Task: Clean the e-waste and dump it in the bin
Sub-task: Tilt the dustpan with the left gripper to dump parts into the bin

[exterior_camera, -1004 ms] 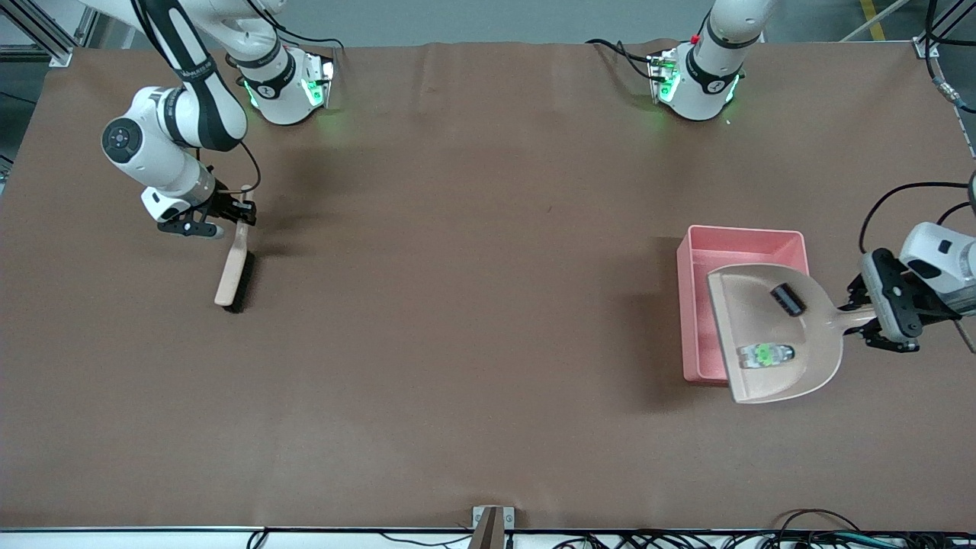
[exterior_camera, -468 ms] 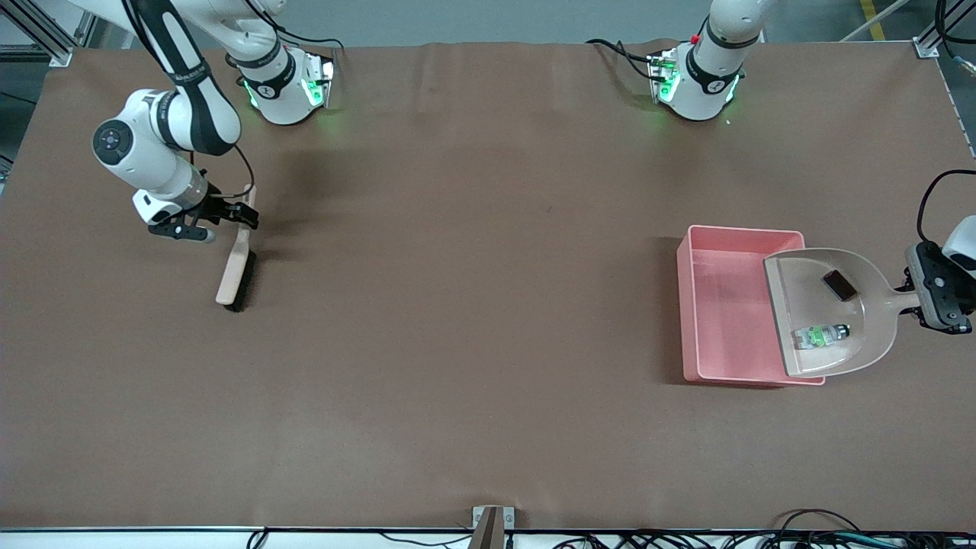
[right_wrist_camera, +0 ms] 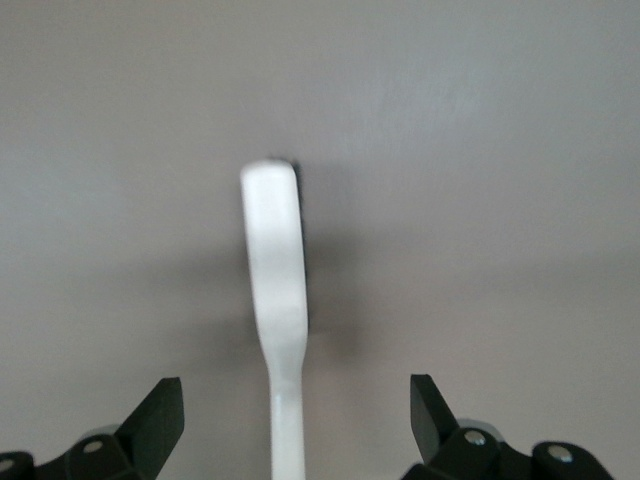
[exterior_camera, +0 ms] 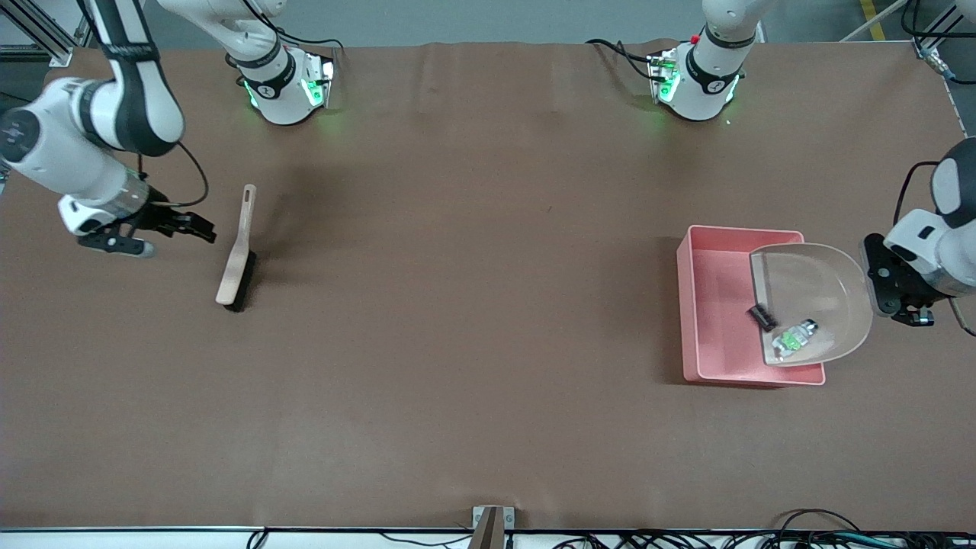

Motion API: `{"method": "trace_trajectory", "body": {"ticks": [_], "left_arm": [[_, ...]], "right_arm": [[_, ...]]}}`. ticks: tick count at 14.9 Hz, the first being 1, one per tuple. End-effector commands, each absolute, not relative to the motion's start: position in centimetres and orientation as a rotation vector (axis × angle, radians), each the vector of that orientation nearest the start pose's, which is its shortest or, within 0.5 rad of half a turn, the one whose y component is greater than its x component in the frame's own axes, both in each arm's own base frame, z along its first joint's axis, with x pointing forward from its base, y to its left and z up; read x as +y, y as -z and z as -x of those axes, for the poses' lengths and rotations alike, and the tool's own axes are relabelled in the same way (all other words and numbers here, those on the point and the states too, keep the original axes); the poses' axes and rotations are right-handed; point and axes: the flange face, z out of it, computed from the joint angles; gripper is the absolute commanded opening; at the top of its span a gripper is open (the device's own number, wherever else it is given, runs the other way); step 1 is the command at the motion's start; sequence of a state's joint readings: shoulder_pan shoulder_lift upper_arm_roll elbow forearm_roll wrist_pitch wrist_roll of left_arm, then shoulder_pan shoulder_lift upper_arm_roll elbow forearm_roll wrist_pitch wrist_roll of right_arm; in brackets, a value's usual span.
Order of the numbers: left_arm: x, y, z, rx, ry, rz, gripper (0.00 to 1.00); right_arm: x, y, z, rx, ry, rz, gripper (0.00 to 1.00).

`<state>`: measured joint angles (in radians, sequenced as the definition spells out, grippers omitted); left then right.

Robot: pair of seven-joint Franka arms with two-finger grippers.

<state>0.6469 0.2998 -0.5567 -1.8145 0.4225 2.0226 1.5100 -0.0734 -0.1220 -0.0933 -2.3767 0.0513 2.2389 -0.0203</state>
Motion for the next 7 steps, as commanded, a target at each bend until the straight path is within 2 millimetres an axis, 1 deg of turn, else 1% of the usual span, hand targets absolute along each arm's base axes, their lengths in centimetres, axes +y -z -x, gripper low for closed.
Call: {"method": "trace_trajectory", "body": {"ticks": [1,2,3,5,6,7], "left_arm": [[9.5,-39.9,-59.2,2.143,-0.303,2.022,0.00],[10.1,-40.0,-58.9,2.134,-0.335,2.005,0.00],[10.3,-40.0,-58.8,2.136,-0.373,1.961,0.00],[10.4,-40.0,-58.9,2.150,-0.444,1.859,0.00],[9.6,-40.1,-59.0,2.162,-0.476,1.806,0.00],[9.4,-40.1,-59.1,2.157,-0.498,1.781,0.00]], "right_arm": [[-8.5,-45.1,-48.8,0.289,0.032,3.080,1.00],[-8.7,-48.6,-49.8,0.284,0.056,3.080,1.00],[-8.8,-51.7,-50.6,0.279,0.065,3.082,1.00],[-9.1,-56.2,-51.5,0.274,0.098,3.085,1.00],[-9.2,-58.0,-51.8,0.257,0.113,3.091,1.00],[-9.2,-60.0,-51.9,0.257,0.131,3.091,1.00]]}}
